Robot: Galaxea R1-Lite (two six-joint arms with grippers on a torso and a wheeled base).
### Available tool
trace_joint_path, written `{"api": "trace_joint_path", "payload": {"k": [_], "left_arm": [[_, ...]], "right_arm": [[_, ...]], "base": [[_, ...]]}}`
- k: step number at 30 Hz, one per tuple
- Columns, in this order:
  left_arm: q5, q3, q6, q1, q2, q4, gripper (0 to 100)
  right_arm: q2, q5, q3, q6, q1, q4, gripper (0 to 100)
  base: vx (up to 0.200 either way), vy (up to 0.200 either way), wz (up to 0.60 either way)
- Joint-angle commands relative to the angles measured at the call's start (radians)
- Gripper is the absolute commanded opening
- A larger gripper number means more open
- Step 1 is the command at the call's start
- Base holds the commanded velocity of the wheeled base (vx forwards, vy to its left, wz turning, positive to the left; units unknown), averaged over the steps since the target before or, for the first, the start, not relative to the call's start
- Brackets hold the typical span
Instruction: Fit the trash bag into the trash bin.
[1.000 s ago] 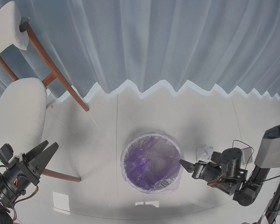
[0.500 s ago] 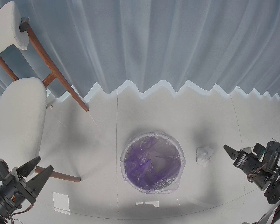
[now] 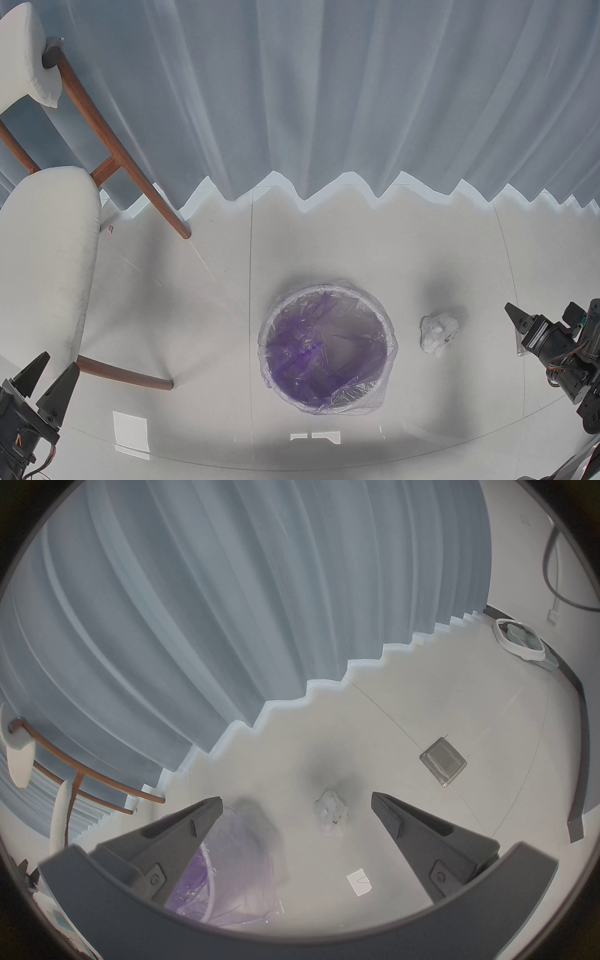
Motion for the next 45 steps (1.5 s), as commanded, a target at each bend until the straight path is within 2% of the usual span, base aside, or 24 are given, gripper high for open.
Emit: {"api": "trace_joint_path", "payload": {"k": [1,4,5,7,9,11,13,14,17,20,24,28,38,42,43,45], "left_arm": [[0.076,0.015,0.016,0.028,-0.110,0.073,100],[0.090,0.022,0.022,0.069,-0.149,0.108,100],[0.085,0.047,0.024,0.140,-0.202,0.140,100],[0.073,0.058,0.033,0.207,-0.261,0.182,100],[0.065,0.058,0.038,0.235,-0.293,0.215,100],[0.002,0.058,0.090,0.296,-0.429,0.363,100],[-0.010,0.058,0.142,0.302,-0.471,0.427,100],[-0.008,0.058,0.210,0.302,-0.465,0.461,100],[0.004,0.053,0.266,0.302,-0.455,0.462,100],[0.050,0.055,0.271,0.342,-0.417,0.485,100],[0.047,0.052,0.274,0.407,-0.440,0.494,100],[0.013,0.052,0.308,0.394,-0.448,0.518,100],[0.013,0.053,0.308,0.391,-0.448,0.514,100],[0.013,0.053,0.308,0.391,-0.448,0.513,100],[0.013,0.053,0.308,0.391,-0.448,0.513,100],[0.013,0.053,0.306,0.391,-0.448,0.511,100]], "right_arm": [[0.120,-0.002,-0.052,-0.003,-0.006,0.016,100],[0.184,-0.002,-0.096,-0.012,-0.009,0.014,100],[0.252,0.000,-0.158,-0.017,-0.009,0.017,100],[0.322,0.003,-0.210,-0.020,-0.009,0.019,100],[0.359,0.003,-0.233,-0.023,-0.009,0.017,100],[0.482,0.006,-0.307,-0.063,-0.009,0.019,100],[0.537,0.014,-0.334,-0.086,-0.009,0.017,100],[0.617,0.024,-0.372,-0.112,-0.011,0.011,100],[0.729,0.029,-0.457,-0.129,-0.024,0.019,100],[0.839,0.029,-0.561,-0.140,-0.049,0.020,100],[0.919,0.030,-0.664,-0.141,-0.070,0.032,100],[0.966,0.037,-0.762,-0.141,-0.078,0.106,100],[1.035,0.040,-0.896,-0.141,-0.081,0.193,100],[1.038,0.047,-0.980,-0.132,-0.078,0.296,100],[1.038,0.047,-0.981,-0.132,-0.078,0.301,0],[1.037,0.047,-0.995,-0.126,-0.078,0.335,0]], "base": [[0.000,0.000,0.00],[0.000,0.000,0.00],[0.000,0.000,0.00],[0.000,0.000,0.00],[0.000,0.000,0.00],[0.000,0.000,0.00],[0.000,0.000,0.00],[0.000,0.000,0.00],[0.000,0.000,0.00],[0.000,0.000,0.00],[0.000,0.000,0.00],[0.000,0.000,0.00],[0.000,0.000,0.00],[0.000,0.000,0.00],[0.000,0.000,0.00],[0.000,0.000,0.00]]}}
